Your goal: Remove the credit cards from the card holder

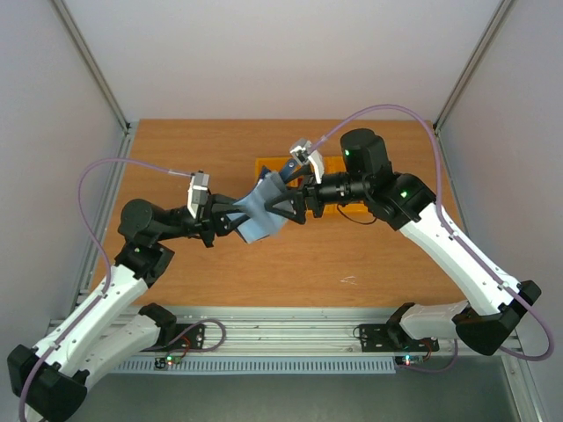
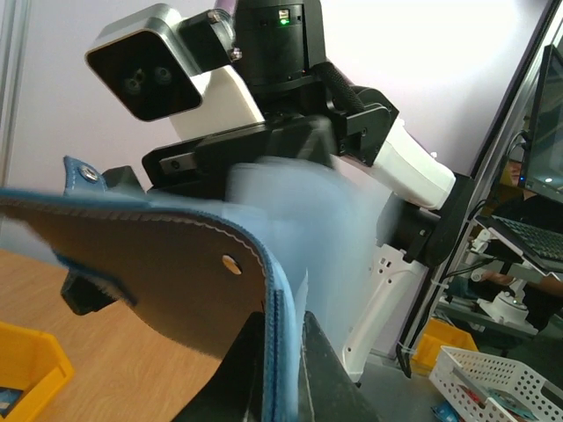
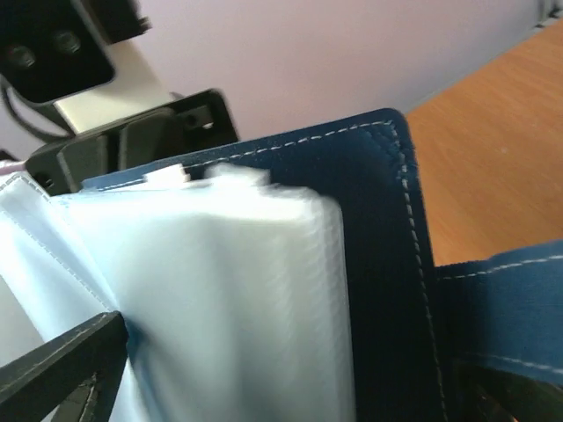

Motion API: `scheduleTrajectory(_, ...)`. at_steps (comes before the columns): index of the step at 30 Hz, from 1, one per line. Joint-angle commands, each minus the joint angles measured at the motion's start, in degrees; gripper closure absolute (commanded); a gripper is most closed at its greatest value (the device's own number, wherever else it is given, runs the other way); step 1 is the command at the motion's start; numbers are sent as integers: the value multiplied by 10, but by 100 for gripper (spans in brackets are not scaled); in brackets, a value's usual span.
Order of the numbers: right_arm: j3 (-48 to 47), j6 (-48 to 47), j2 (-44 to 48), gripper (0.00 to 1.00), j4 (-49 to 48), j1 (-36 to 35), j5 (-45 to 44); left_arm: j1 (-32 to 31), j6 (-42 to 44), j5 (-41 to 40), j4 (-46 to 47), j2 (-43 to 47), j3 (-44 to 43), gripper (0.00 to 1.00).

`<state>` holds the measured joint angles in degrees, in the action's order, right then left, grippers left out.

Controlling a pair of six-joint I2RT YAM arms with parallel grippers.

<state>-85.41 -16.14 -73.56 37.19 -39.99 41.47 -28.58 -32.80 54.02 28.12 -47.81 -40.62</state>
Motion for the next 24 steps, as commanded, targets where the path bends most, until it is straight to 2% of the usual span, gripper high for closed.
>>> scheduleTrajectory(1, 18, 2, 5, 2, -46, -31, 77, -2, 1, -26, 32, -8, 3, 100)
scheduleTrajectory(7, 33, -1, 21, 1, -42, -31, 37, -2, 0, -27, 33, -9, 3, 100)
scheduleTrajectory(11, 33, 4, 19, 2, -46, -31, 50, -2, -1, -29, 33, -10, 4, 100)
scheduleTrajectory(13, 33, 6, 18, 5, -47, -32, 58, -2, -2, -32, 31, -11, 5, 100)
scheduleTrajectory(16, 34, 13, 17, 23, -53, -33, 70, -2, -3, -46, 21, -11, 6, 100)
scheduleTrajectory(19, 36, 16, 19, 52, -53, -33, 70, 0, -5, -61, 11, -11, 7, 100)
scheduleTrajectory(21, 39, 16, 24, 67, -54, -33, 71, 1, -6, -67, 9, -12, 9, 100)
scheduleTrajectory(24, 45, 16, 34, 79, -57, -32, 66, 1, -8, -69, 6, -13, 9, 100)
